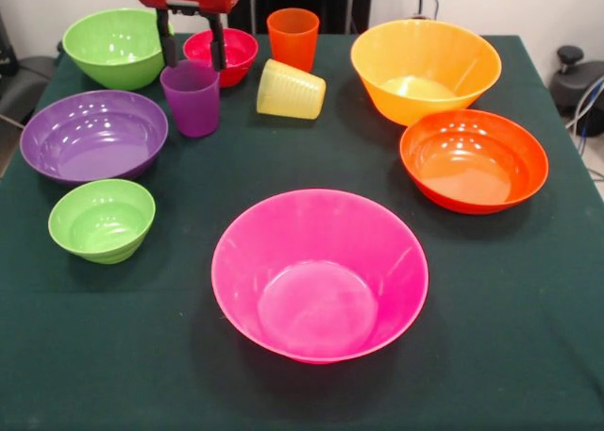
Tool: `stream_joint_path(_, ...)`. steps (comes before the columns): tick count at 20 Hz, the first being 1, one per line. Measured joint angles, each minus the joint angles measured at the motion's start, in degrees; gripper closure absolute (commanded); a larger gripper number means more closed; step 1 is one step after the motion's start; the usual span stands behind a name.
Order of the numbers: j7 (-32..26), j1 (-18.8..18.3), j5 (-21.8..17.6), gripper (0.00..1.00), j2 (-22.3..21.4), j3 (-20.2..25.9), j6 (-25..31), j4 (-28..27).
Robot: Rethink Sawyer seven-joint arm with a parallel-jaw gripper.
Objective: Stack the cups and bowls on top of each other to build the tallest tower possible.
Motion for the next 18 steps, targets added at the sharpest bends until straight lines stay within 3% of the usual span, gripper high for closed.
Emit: stream_joint_path(18,0.0,0.2,-1.6,0.00,0.1,0.9,0.0,2.6)
